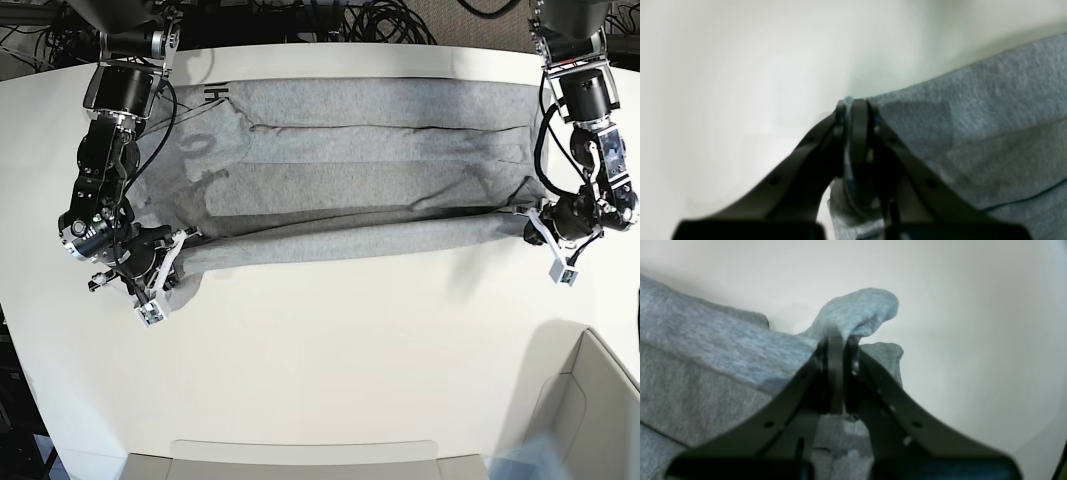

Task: Fold the T-shirt properly
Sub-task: 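Lift the hem with both grippers and fold it toward the collar fold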

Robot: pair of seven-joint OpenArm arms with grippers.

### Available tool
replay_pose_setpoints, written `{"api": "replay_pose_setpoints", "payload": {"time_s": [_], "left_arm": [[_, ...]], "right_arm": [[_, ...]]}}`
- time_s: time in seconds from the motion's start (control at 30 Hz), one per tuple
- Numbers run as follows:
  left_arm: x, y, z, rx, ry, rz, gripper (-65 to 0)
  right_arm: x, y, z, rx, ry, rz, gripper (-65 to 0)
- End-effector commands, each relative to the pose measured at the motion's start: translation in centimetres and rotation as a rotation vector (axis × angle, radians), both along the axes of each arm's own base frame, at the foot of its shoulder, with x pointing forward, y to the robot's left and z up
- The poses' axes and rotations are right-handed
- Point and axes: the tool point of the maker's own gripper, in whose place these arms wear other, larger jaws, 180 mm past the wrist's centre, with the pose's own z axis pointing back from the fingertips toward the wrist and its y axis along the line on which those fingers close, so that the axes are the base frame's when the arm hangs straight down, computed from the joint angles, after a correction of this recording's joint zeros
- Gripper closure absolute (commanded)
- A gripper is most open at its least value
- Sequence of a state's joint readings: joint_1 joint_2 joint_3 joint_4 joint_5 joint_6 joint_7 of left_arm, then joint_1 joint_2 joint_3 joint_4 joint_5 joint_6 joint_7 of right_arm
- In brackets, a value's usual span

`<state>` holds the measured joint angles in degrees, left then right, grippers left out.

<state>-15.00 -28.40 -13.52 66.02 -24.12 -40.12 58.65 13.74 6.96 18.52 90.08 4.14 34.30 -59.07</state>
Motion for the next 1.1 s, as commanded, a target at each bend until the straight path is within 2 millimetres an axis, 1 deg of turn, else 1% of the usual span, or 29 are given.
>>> {"api": "replay_pose_setpoints", "payload": {"time_s": [0.0,0.13,0.27,0.33,0.37,0.43,0.5,0.57,0.67,0.7,0.83,0.9,0.97,1.07], "left_arm": [[0.7,1.0,1.4,0.019,-0.037,0.009,0.0],[0.6,1.0,1.3,0.018,-0.035,0.009,0.0],[0.1,1.1,1.2,0.028,-0.001,0.007,0.0],[0.3,1.0,2.0,0.050,-0.017,-0.009,0.0],[-0.2,0.8,2.1,0.064,-0.015,-0.021,0.0],[-0.5,0.6,2.7,0.089,-0.027,-0.041,0.0],[-0.4,0.4,3.4,0.106,-0.043,-0.054,0.0],[-0.4,0.4,3.5,0.110,-0.046,-0.056,0.0],[-0.8,0.5,3.1,0.110,-0.034,-0.056,0.0],[-1.2,0.5,2.9,0.112,-0.026,-0.059,0.0],[-1.7,0.4,2.6,0.117,-0.018,-0.064,0.0],[-2.8,0.5,1.7,0.117,0.011,-0.065,0.0],[-3.3,0.4,1.3,0.117,0.024,-0.066,0.0],[-3.6,0.5,1.1,0.117,0.033,-0.067,0.0]], "right_arm": [[1.0,-0.1,2.0,-0.003,-0.065,-0.002,0.0],[0.5,0.0,2.3,-0.010,-0.077,0.002,0.0],[-0.1,-0.5,2.4,-0.034,-0.062,-0.008,0.0],[-0.4,-0.5,2.5,-0.044,-0.062,-0.004,0.0],[-0.8,-0.6,2.3,-0.049,-0.057,-0.002,0.0],[-1.0,-0.6,2.6,-0.055,-0.067,0.000,0.0],[-1.1,-0.6,2.7,-0.060,-0.071,0.002,0.0],[-1.6,-0.5,2.2,-0.060,-0.059,0.003,0.0],[-2.0,-0.5,2.1,-0.065,-0.056,0.004,0.0],[-2.4,-0.6,1.7,-0.064,-0.045,0.004,0.0],[-3.5,-0.4,1.6,-0.075,-0.048,0.010,0.0],[-4.1,-0.3,1.7,-0.082,-0.051,0.013,0.0],[-4.6,-0.3,1.5,-0.086,-0.046,0.015,0.0],[-4.8,-0.3,1.4,-0.087,-0.045,0.016,0.0]]}}
